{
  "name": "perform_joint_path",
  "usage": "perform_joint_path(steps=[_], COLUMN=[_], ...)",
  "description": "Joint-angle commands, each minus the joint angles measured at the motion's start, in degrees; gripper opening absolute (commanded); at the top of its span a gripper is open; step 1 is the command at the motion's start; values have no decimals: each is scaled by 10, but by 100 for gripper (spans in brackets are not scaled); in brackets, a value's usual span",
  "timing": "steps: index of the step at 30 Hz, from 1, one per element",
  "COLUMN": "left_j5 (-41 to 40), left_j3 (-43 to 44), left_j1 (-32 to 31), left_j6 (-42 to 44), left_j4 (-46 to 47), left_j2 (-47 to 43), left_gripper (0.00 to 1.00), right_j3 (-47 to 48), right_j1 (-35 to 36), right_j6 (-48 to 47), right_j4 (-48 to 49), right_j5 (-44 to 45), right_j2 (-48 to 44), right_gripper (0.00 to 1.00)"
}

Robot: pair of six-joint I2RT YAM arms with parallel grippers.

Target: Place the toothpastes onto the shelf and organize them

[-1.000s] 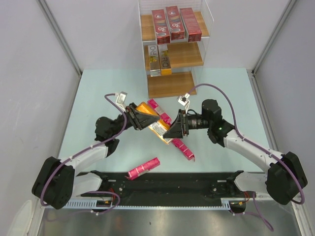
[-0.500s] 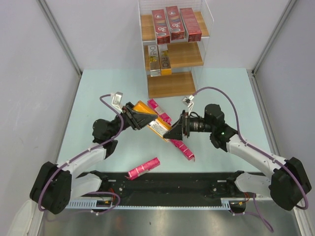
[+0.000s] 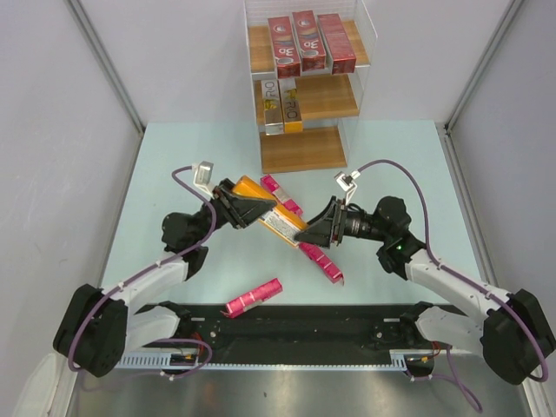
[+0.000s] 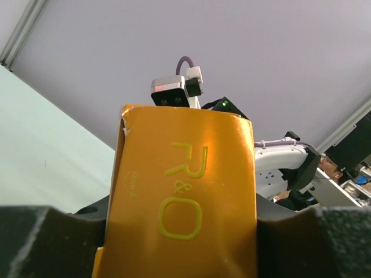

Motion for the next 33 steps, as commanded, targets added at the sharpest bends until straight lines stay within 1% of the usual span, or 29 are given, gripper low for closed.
perform_joint_path(steps=[1,2,3,5,6,8,9,10,11,12,13,15,16,17,20,21,22,23,24,25,26,27,28,29,30,31,32,33], left_j5=[-2,-2,-3,-5,-7,-9,-14,-16,-17,-15,-13,-11,-13,-13,-31,-46,-99,-134,-177,-263,-315,-359,-399,-464,-487,-515,-556,-573], left_j3=[5,4,2,1,0,0,-1,-1,1,2,3,6,6,9,21,26,31,47,56,64,77,79,80,78,78,80,88,93], left_j1=[1,1,1,1,1,1,1,1,1,1,1,2,2,1,2,1,1,0,0,0,1,0,1,1,1,1,0,0], left_j6=[-32,-35,-41,-44,-43,-43,-40,-39,-36,-30,-26,-11,-4,5,63,103,126,149,187,199,206,204,201,198,192,186,176,174], left_j4=[83,86,96,104,103,104,102,99,94,86,80,48,34,18,-93,-182,-237,-300,-418,-475,-526,-610,-640,-664,-711,-734,-780,-800], left_j2=[14,21,23,28,28,29,26,25,24,21,20,8,1,-5,-50,-69,-106,-128,-145,-162,-194,-208,-221,-243,-253,-260,-264,-266], left_gripper=[31,31,32,33,33,35,36,41,47,55,76,94,100,100,100,100,100,100,100,99,100,100,100,100,100,100,100,100], right_j3=[0,0,-1,-1,-1,0,-1,0,-1,-1,-1,-1,-1,0,-1,-1,-1,-1,-1,0,-1,0,0,0,0,0,0,1], right_j1=[10,12,13,18,18,19,20,20,21,21,20,16,12,4,-12,-26,-32,-41,-54,-61,-69,-75,-89,-95,-103,-112,-118,-122], right_j6=[45,49,54,57,58,56,55,54,51,50,50,50,51,52,57,58,58,58,60,62,61,62,61,59,56,52,50,48], right_j4=[99,103,110,115,114,112,107,103,97,94,93,85,84,77,64,61,59,54,51,49,46,42,38,30,26,20,11,8], right_j5=[-1,1,1,0,0,-6,-6,-8,-7,-5,0,7,14,18,26,25,25,26,26,27,27,26,25,24,22,19,17,15], right_j2=[8,8,7,5,3,1,0,-4,-6,-7,-11,-14,-16,-15,-15,-15,-14,-17,-19,-20,-22,-27,-31,-32,-36,-39,-41,-43], right_gripper=[66,63,57,53,49,45,40,37,30,29,27,22,22,20,17,17,16,16,17,16,17,17,16,17,17,17,17,16])
